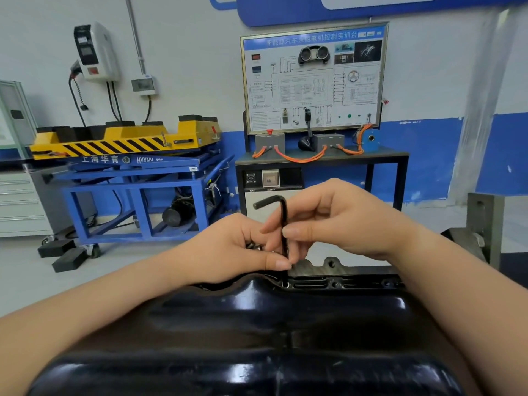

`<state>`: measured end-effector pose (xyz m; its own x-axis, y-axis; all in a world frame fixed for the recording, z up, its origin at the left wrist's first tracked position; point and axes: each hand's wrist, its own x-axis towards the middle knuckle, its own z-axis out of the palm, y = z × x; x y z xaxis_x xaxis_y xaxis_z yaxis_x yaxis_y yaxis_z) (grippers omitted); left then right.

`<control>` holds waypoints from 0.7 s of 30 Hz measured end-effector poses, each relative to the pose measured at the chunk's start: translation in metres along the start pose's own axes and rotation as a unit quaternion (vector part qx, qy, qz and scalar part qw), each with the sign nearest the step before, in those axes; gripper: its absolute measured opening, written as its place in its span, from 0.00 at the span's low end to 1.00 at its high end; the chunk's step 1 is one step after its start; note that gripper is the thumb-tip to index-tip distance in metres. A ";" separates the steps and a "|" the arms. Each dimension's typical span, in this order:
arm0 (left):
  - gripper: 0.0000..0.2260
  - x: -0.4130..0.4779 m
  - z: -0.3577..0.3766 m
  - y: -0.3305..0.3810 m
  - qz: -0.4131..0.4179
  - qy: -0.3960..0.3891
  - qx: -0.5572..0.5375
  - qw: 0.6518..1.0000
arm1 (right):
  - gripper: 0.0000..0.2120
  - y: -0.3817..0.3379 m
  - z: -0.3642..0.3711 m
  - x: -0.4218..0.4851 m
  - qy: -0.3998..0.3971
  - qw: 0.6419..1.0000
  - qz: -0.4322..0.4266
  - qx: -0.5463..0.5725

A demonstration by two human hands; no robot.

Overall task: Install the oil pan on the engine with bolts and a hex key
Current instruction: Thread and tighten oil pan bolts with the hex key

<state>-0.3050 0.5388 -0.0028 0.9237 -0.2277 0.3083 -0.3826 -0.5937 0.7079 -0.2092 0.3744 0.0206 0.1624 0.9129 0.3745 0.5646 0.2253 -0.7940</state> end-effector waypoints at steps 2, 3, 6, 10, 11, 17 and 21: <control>0.12 0.000 -0.001 -0.001 -0.004 0.008 0.009 1.000 | 0.12 0.000 0.000 0.001 0.008 1.000 -0.008 -0.022; 0.09 0.000 -0.001 -0.002 -0.009 0.013 0.016 1.000 | 0.12 0.000 0.001 0.002 0.014 0.999 -0.011 -0.027; 0.03 0.000 -0.002 -0.001 -0.015 0.020 0.028 0.999 | 0.10 -0.001 0.002 0.004 0.028 0.999 -0.015 -0.036; 0.18 0.001 -0.002 0.005 0.017 0.001 0.032 0.999 | 0.03 -0.002 0.004 0.005 0.039 0.997 -0.012 -0.064; 0.18 0.002 -0.003 0.005 0.016 -0.001 0.035 0.999 | 0.03 -0.003 0.005 0.005 0.040 0.997 -0.010 -0.069; 0.10 0.003 -0.001 -0.001 0.012 0.019 0.013 1.000 | 0.02 -0.002 0.006 0.004 0.044 0.996 -0.019 -0.081; 0.07 0.006 -0.001 -0.005 0.000 0.026 0.021 0.999 | 0.20 -0.006 0.006 0.002 0.096 0.977 -0.062 -0.180</control>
<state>-0.2977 0.5411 -0.0035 0.9206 -0.1885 0.3421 -0.3810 -0.6256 0.6808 -0.2170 0.3767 0.0235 0.2041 0.7979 0.5672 0.8325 0.1634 -0.5295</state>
